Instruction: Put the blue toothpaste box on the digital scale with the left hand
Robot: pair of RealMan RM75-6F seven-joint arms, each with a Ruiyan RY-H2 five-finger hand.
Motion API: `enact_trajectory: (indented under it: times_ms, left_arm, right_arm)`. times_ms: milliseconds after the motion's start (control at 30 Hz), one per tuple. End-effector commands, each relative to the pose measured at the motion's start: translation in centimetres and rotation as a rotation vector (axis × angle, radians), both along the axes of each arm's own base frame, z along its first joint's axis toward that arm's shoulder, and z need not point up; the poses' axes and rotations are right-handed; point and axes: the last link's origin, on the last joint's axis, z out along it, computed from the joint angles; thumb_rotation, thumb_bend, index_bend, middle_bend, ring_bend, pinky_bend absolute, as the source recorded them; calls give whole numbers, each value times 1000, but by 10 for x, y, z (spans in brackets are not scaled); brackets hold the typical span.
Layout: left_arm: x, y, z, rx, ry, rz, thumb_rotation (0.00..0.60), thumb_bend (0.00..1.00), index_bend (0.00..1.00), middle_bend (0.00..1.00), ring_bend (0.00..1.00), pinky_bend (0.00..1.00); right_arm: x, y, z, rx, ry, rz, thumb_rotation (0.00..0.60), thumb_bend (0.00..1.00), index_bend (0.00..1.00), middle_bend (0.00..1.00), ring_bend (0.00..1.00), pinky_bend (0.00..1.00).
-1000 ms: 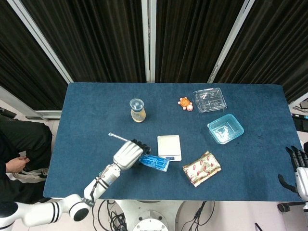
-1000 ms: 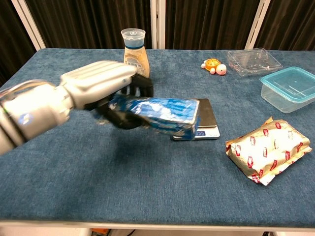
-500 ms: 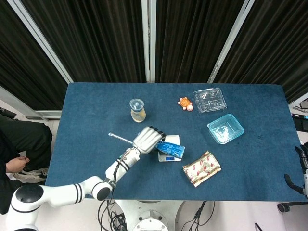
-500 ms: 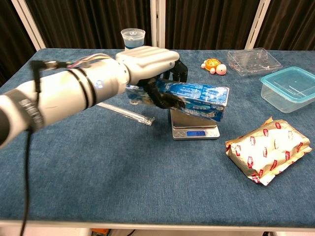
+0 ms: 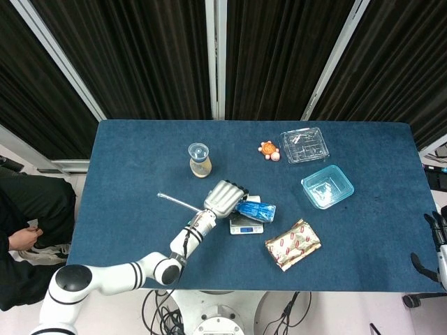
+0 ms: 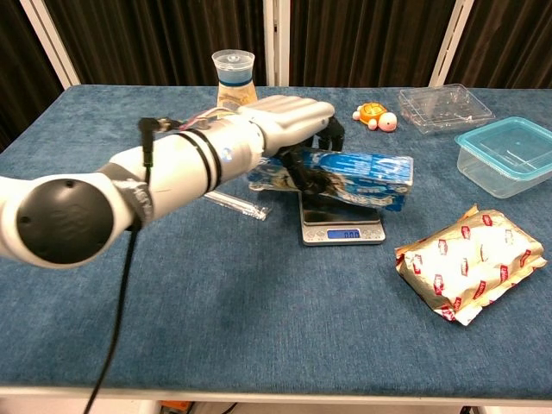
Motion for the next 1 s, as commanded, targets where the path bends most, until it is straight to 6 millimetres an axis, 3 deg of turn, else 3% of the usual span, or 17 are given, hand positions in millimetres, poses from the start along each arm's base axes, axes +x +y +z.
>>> enact_trajectory:
  times_ms: [33, 133, 200, 267, 367, 567, 733, 867, 1000]
  left_arm:
    - [4, 1, -2, 3, 4, 0, 600, 332, 486, 552, 444, 444]
    - [6, 3, -5, 7, 12, -2, 600, 329, 398, 529, 435, 439]
    - [5, 3, -6, 0, 17, -2, 600, 314, 263, 476, 412, 428]
    - [4, 1, -6, -11, 14, -5, 600, 271, 107, 372, 359, 408]
    - [4, -1, -6, -36, -15, 19, 600, 227, 13, 234, 306, 382]
    - [9, -1, -3, -24, -31, 6, 600, 207, 0, 138, 120, 213]
    - [3, -4, 8, -14, -6, -6, 600, 206, 0, 111, 31, 144]
    - [-20, -14, 33, 16, 40, 33, 600, 206, 0, 78, 0, 63]
    - [-61, -34, 76, 91, 83, 103, 600, 206, 0, 74, 0, 21]
  right_arm:
    - [-2, 0, 1, -7, -6, -7, 600, 241, 0, 0, 0, 0]
    - [-4, 0, 2, -11, -12, -15, 600, 241, 0, 0, 0, 0]
    - [-5, -1, 2, -10, -12, -18, 600, 241, 0, 0, 0, 0]
    - [-6, -1, 2, -11, -14, -20, 600, 241, 0, 0, 0, 0]
    - [-8, -2, 2, -11, -9, -28, 600, 241, 0, 0, 0, 0]
    - [-6, -2, 4, -28, -10, -30, 600, 241, 0, 0, 0, 0]
    - [-7, -2, 3, -23, -11, -34, 600, 240, 0, 0, 0, 0]
    - [-4, -3, 3, -24, -13, -23, 600, 240, 0, 0, 0, 0]
    - [-1, -4, 3, -23, -10, -13, 600, 240, 0, 0, 0, 0]
